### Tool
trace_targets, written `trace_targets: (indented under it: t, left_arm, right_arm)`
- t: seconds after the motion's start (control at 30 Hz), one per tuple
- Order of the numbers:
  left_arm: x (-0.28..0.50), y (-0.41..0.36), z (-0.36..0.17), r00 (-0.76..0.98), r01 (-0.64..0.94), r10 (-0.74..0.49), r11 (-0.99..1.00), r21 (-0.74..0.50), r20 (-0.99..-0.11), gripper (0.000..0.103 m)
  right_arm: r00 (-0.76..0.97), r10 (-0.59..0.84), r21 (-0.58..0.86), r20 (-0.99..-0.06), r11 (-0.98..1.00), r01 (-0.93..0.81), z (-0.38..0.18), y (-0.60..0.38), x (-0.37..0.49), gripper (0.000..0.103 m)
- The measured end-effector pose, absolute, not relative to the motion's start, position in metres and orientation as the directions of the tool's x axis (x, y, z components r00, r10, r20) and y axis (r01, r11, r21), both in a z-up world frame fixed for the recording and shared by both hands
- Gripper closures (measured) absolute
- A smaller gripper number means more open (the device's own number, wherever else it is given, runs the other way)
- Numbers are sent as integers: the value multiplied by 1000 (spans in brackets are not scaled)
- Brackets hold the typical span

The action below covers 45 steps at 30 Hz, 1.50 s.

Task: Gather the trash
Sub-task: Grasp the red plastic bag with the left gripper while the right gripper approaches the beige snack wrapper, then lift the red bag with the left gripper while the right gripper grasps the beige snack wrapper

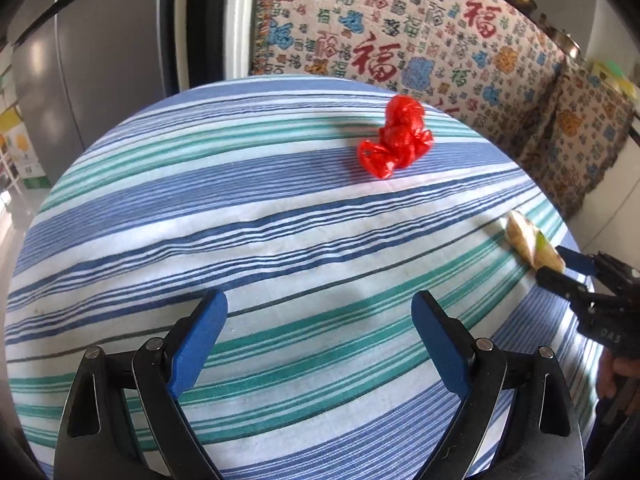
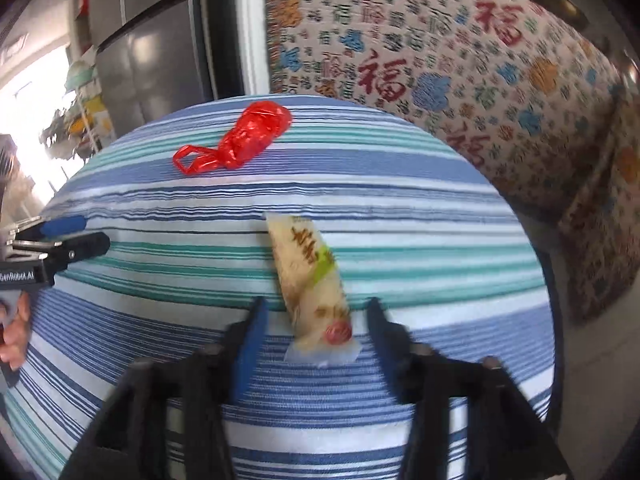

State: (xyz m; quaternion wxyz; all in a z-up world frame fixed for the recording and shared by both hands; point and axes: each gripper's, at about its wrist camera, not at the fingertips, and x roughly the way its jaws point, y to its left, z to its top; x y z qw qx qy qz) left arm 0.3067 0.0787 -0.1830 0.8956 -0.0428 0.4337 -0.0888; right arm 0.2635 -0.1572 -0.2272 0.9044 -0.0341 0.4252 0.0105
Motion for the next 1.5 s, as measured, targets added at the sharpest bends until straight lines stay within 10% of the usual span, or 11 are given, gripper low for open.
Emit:
trace_targets:
  t: [0.63,0.73,0.8,0.93,1.27,1.4,1.5]
  left_arm:
    - [445,-14,-169,549,234,-238,964,-126,-801,10]
    - [457,-24,-180,567,223,-191,972,-74,-802,25]
    - [459,-27,-186,567,241,-183,969,-51,-803,66]
    - [442,-9,-184,599,200,-158,979,-44,-785,72]
    - [314,60,-162,592,99,-88,994,-36,-801,67]
    - [284,72,-168,611,89,-95,995,-51,-786,19]
    - [282,71,-176,632,87,-56,996,-1,-773,11]
  right_arm:
    - [599,-39,-61,-800,998,-16,-244,-154,267,21]
    - [599,-40,-61,-800,998,-16,-244,-155,267,21]
    - [598,-38,-59,-800,998,-15,-244,-155,267,20]
    - [597,-38,-58,-801,998,-14,-244,-155,267,20]
    - [596,-40,-59,-802,998,-13,-243,-154,267,20]
    - [595,-41,-60,-803,998,-13,-243,-154,267,20]
    - [595,-40,-60,-803,998,-13,-243,-154,267,20]
